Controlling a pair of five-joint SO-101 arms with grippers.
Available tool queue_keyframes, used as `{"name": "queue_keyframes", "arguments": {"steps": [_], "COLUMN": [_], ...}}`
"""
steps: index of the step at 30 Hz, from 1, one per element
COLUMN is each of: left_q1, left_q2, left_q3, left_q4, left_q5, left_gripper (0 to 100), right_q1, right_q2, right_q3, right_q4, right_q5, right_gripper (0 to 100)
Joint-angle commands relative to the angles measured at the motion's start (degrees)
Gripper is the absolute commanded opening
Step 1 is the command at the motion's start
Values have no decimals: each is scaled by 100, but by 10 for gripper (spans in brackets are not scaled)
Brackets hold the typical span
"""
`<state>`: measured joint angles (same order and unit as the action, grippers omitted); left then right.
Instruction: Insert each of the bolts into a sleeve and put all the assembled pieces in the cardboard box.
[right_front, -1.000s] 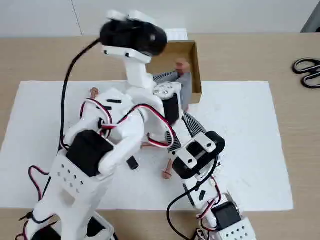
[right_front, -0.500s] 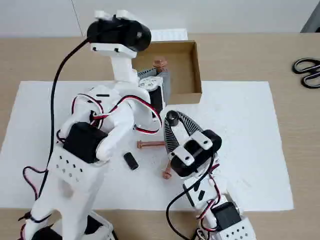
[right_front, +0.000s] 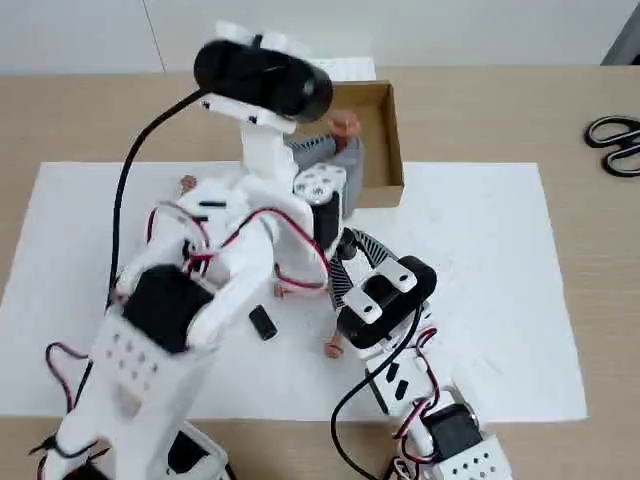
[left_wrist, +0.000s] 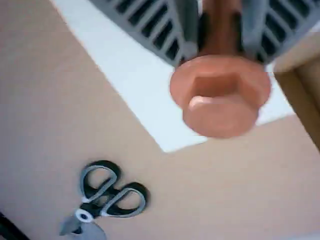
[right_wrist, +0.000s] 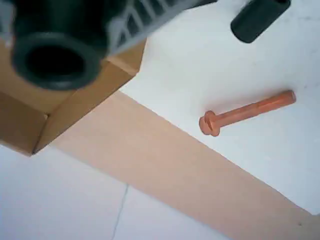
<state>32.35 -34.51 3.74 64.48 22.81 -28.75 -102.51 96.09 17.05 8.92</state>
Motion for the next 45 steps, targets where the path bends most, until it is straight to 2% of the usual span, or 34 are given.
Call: {"name": "queue_keyframes", "arguments": {"steps": [1,5,6,10,13,15,21,27,34,39,45], "left_q1": [-290,-1055,-1108,-1125,-993,-756,-79,-35,-97,-220,202], "left_q2": [-870,-2022,-2277,-2453,-2453,-2470,-2497,-2690,-4141,-4114,-4000], "left_q3": [426,1719,1982,3266,4066,4365,4497,4655,5385,5473,5921], "left_q4": [360,123,-255,-2593,-3947,-4510,-4651,-4264,-3815,-4044,-4290], "left_q5": [316,440,316,-475,-501,-510,-615,-598,-607,-598,-598], "left_gripper": [6,6,6,6,6,6,6,6,6,6,6], "right_q1": [4,4,4,4,4,4,4,-207,-215,-198,-198], "right_q2": [-110,-110,-110,-110,-110,-110,-110,-110,-110,-110,-127], "right_q3": [44,44,44,44,44,44,44,44,44,44,44], "right_q4": [22,22,22,171,409,409,409,418,409,409,400], "right_q5": [9,9,9,18,18,18,18,9,9,9,9], "right_gripper": [5,5,5,5,5,5,5,5,5,5,5]}}
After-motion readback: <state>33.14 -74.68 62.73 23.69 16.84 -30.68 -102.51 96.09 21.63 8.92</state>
